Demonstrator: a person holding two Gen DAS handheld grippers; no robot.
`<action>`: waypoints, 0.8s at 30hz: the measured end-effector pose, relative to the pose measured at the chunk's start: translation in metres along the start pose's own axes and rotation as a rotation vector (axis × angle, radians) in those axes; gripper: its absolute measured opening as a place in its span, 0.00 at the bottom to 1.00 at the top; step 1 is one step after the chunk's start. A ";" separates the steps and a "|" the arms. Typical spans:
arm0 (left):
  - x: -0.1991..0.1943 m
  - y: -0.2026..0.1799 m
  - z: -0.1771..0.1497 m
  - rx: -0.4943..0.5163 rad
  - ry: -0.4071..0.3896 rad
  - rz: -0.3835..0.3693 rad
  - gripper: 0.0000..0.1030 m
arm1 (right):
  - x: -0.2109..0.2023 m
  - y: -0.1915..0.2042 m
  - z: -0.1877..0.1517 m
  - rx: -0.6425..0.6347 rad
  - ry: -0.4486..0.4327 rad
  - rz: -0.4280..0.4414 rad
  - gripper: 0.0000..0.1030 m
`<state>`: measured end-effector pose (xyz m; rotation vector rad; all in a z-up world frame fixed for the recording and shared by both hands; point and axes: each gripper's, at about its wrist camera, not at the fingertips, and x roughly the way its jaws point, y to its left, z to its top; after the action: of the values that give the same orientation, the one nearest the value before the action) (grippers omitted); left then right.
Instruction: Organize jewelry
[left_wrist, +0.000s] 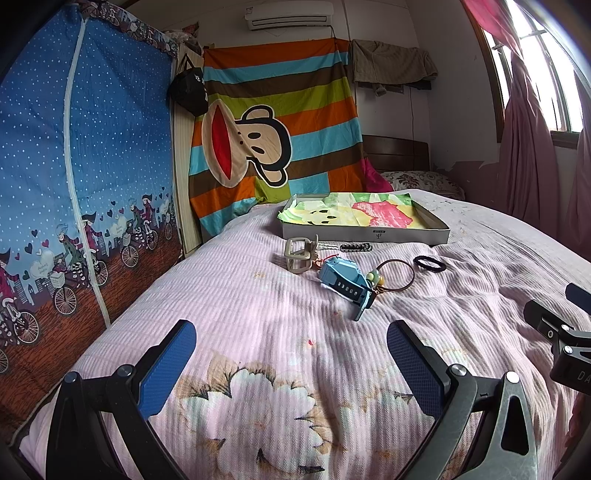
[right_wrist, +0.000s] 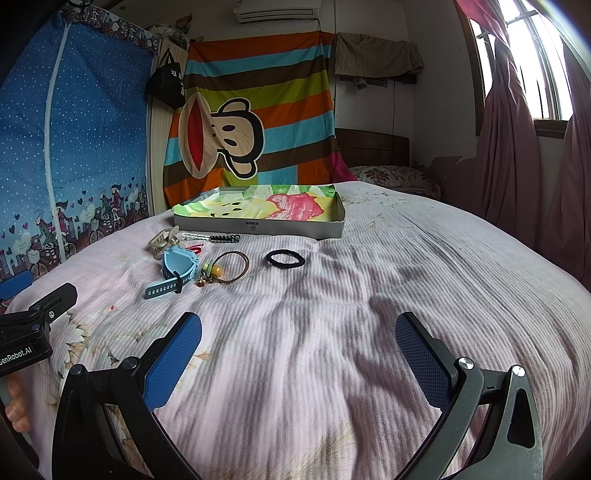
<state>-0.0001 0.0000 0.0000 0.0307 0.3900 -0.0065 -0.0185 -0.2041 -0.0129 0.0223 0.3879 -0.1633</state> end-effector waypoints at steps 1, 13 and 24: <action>0.000 0.000 0.000 0.001 0.000 0.001 1.00 | 0.000 0.000 0.000 0.000 0.000 0.001 0.99; 0.002 -0.003 0.002 -0.020 0.006 -0.013 1.00 | 0.004 -0.003 0.001 0.007 -0.007 0.012 0.99; 0.037 -0.008 0.036 0.008 0.085 -0.103 1.00 | 0.019 -0.004 0.024 -0.026 -0.023 0.079 0.99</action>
<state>0.0477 -0.0095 0.0195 0.0186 0.4761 -0.1084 0.0070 -0.2127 0.0023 0.0103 0.3652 -0.0807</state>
